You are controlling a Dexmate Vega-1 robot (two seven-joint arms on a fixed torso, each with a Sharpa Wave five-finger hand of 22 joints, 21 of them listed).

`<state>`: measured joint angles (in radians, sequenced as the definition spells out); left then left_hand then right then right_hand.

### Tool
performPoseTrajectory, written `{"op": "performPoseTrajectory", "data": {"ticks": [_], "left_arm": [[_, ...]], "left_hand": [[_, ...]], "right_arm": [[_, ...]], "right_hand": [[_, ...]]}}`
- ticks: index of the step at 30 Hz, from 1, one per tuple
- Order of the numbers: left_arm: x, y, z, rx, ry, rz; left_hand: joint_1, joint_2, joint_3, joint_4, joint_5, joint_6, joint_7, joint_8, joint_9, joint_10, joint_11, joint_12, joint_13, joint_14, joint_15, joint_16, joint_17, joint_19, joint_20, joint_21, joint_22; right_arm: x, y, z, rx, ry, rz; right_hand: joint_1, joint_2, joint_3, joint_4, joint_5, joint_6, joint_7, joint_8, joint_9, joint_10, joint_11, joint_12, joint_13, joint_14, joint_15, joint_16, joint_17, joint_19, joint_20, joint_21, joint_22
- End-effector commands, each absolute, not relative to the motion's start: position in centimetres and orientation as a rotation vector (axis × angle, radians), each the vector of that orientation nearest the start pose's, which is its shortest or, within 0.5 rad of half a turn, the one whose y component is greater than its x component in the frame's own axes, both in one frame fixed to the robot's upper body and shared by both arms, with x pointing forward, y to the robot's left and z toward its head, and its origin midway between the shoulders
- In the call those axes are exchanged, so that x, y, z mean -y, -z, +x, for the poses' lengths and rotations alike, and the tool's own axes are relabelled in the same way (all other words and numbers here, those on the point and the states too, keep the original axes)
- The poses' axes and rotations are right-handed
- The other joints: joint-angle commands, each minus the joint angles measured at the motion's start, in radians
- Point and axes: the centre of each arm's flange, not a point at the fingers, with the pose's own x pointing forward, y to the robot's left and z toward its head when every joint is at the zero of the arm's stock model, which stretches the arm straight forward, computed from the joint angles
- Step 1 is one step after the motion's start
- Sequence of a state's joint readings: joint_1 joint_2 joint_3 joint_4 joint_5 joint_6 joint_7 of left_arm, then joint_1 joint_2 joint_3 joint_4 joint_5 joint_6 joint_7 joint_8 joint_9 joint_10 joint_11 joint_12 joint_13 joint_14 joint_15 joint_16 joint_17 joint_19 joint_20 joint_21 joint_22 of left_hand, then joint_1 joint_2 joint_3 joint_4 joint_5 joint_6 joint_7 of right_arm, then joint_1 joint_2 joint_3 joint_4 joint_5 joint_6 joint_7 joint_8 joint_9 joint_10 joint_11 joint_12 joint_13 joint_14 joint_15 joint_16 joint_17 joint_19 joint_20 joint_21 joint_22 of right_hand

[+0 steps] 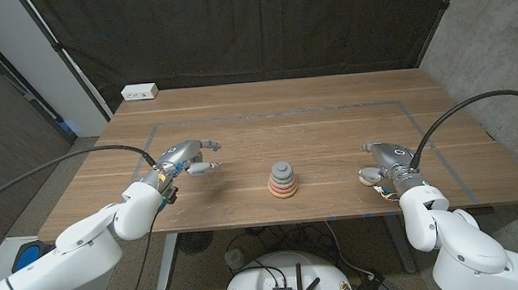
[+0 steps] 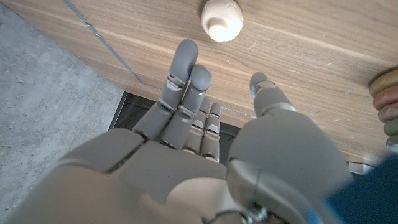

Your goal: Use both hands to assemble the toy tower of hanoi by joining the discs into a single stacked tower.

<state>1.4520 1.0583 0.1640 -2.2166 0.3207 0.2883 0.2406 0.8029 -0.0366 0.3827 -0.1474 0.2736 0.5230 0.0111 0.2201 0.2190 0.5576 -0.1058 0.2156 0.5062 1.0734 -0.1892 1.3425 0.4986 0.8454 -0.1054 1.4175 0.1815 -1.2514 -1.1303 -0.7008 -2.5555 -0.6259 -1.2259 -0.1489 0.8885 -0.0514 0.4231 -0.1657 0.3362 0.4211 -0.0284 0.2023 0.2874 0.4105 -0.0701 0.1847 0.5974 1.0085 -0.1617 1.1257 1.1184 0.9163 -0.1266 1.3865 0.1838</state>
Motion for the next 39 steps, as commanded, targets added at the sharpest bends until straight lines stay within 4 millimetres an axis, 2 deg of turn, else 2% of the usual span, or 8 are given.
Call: {"op": "performPoseTrajectory", "data": {"ticks": [1, 5, 11, 14, 16, 22, 26, 39], "left_arm": [[-27.4, 4.9, 47.2, 0.599, -0.032, 1.244], [-27.3, 4.8, 47.2, 0.599, -0.031, 1.242], [-27.2, 4.8, 47.1, 0.600, -0.029, 1.241], [-27.1, 4.8, 47.1, 0.602, -0.028, 1.239], [-27.1, 4.8, 47.0, 0.603, -0.026, 1.239], [-27.1, 4.8, 46.9, 0.602, -0.022, 1.241], [-27.2, 4.7, 46.9, 0.605, -0.020, 1.242], [-27.0, 4.3, 47.1, 0.617, 0.004, 1.254]], "left_hand": [[-0.002, 0.010, 0.006, -0.002, -0.001, 0.014, -0.001, -0.002, 0.002, 0.008, 0.001, 0.005, 0.003, -0.001, -0.030, 0.001, 0.004, 0.000, -0.099, -0.003, 0.000], [-0.003, 0.014, 0.009, -0.003, -0.001, 0.017, 0.000, -0.003, 0.002, 0.011, 0.001, 0.006, 0.003, -0.001, -0.030, 0.001, 0.005, 0.001, -0.099, -0.004, 0.000], [-0.006, 0.021, 0.014, -0.003, -0.001, 0.023, 0.000, -0.003, 0.003, 0.019, 0.001, 0.010, 0.006, 0.002, -0.030, 0.004, 0.010, 0.001, -0.099, -0.007, 0.000], [-0.007, 0.025, 0.017, -0.004, -0.001, 0.027, 0.001, -0.003, 0.003, 0.020, 0.003, 0.010, 0.007, -0.001, -0.030, 0.002, 0.010, 0.001, -0.099, -0.009, 0.000], [-0.008, 0.026, 0.018, -0.005, -0.002, 0.029, 0.001, -0.002, 0.003, 0.021, 0.002, 0.010, 0.008, 0.000, -0.030, 0.004, 0.012, 0.002, -0.099, -0.009, 0.000], [-0.010, 0.030, 0.023, -0.007, -0.003, 0.030, 0.002, -0.005, 0.004, 0.023, 0.004, 0.010, 0.009, -0.003, -0.030, 0.003, 0.013, 0.004, -0.099, -0.012, 0.001], [-0.011, 0.032, 0.025, -0.008, -0.003, 0.033, 0.002, -0.005, 0.004, 0.026, 0.003, 0.011, 0.010, -0.004, -0.030, 0.003, 0.014, 0.005, -0.100, -0.013, 0.001], [-0.013, 0.037, 0.030, -0.010, -0.005, 0.041, 0.003, -0.004, 0.005, 0.036, 0.004, 0.013, 0.012, -0.005, -0.030, 0.003, 0.016, 0.006, -0.100, -0.015, 0.001]], "right_arm": [[25.2, 10.1, 42.4, 0.090, 0.285, -1.473], [25.3, 10.2, 42.6, 0.064, 0.270, -1.479], [25.4, 10.4, 42.8, 0.045, 0.280, -1.484], [25.4, 10.5, 43.0, 0.038, 0.282, -1.488], [25.4, 10.5, 43.0, 0.032, 0.286, -1.486], [25.2, 10.8, 43.4, 0.017, 0.277, -1.486], [25.2, 11.1, 43.6, 0.005, 0.276, -1.483], [25.2, 11.9, 44.3, -0.043, 0.269, -1.465]], "right_hand": [[0.007, -0.006, -0.011, 0.000, -0.007, -0.015, 0.006, -0.003, 0.001, -0.006, 0.003, 0.004, -0.001, -0.009, -0.058, -0.005, -0.008, -0.009, -0.088, 0.004, 0.005], [0.010, -0.007, -0.022, 0.003, -0.012, -0.028, 0.006, -0.001, 0.000, -0.004, 0.002, 0.009, -0.006, -0.013, -0.058, -0.011, -0.024, -0.011, -0.087, 0.008, 0.005], [0.016, 0.000, -0.028, 0.005, -0.016, -0.021, -0.001, 0.007, -0.003, -0.004, 0.002, 0.009, -0.014, 0.029, -0.059, 0.025, 0.004, 0.006, -0.087, 0.020, 0.006], [0.016, -0.001, -0.031, 0.006, -0.018, -0.030, 0.003, 0.004, -0.004, 0.005, -0.004, 0.013, -0.017, 0.028, -0.059, 0.024, 0.003, 0.006, -0.087, 0.021, 0.005], [0.015, -0.001, -0.034, 0.007, -0.019, -0.049, -0.006, -0.001, -0.006, 0.008, -0.006, 0.013, -0.021, 0.030, -0.059, 0.024, 0.006, 0.006, -0.086, 0.022, 0.004], [0.015, 0.000, -0.037, 0.008, -0.021, -0.030, -0.012, 0.011, -0.008, 0.012, -0.009, 0.014, -0.026, 0.031, -0.059, 0.024, 0.008, 0.005, -0.087, 0.024, 0.003], [0.015, 0.001, -0.038, 0.009, -0.022, -0.006, -0.009, 0.021, -0.008, 0.015, -0.007, 0.015, -0.028, 0.031, -0.059, 0.023, 0.008, 0.005, -0.086, 0.025, 0.003], [0.016, 0.004, -0.044, 0.009, -0.025, -0.017, 0.007, 0.017, -0.010, 0.018, -0.001, 0.015, -0.035, 0.027, -0.059, 0.015, 0.002, 0.002, -0.087, 0.026, 0.002]]}}
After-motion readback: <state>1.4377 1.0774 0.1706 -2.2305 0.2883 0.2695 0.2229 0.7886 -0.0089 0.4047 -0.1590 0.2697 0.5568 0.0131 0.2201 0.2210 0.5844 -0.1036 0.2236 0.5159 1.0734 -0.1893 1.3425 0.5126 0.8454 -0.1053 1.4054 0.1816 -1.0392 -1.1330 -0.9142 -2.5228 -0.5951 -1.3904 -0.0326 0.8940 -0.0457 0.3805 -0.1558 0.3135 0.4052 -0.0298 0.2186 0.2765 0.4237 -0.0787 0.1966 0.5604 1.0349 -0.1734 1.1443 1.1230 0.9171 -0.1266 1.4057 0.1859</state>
